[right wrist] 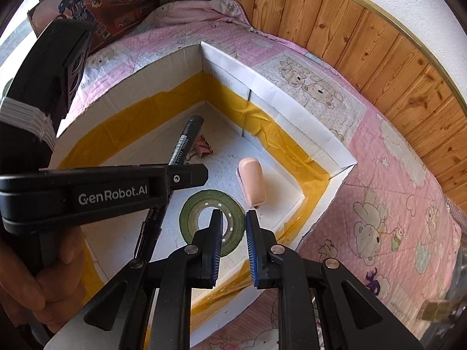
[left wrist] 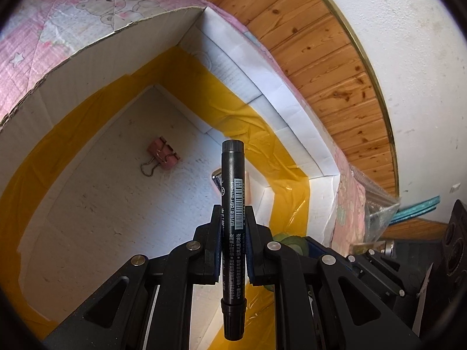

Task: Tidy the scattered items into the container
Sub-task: 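Lower the marker and tape roll down into the white box, then open the left tool releasing the marker while the right tool releases the tape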

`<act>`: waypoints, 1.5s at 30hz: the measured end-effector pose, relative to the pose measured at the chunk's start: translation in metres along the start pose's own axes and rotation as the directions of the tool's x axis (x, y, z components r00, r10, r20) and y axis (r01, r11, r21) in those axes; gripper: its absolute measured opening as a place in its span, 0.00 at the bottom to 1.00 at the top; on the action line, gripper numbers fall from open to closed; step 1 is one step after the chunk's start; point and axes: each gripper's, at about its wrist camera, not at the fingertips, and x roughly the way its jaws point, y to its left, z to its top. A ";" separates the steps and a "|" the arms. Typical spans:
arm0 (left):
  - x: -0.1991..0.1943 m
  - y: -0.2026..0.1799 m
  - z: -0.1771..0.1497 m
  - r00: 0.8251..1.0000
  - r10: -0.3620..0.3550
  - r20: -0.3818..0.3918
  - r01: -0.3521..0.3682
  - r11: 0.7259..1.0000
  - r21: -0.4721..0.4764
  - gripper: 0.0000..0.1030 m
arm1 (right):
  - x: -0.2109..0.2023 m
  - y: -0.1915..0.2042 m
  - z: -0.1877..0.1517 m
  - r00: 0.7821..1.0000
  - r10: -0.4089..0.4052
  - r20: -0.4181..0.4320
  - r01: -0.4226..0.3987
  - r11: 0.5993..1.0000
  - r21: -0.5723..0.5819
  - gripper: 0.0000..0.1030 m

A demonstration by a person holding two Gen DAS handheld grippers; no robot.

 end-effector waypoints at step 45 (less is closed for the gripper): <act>0.019 0.005 0.023 0.998 0.053 0.021 -0.051 0.994 -0.101 0.31 | 0.018 0.007 0.001 0.990 0.010 -0.138 -0.033 0.985 -0.167 0.20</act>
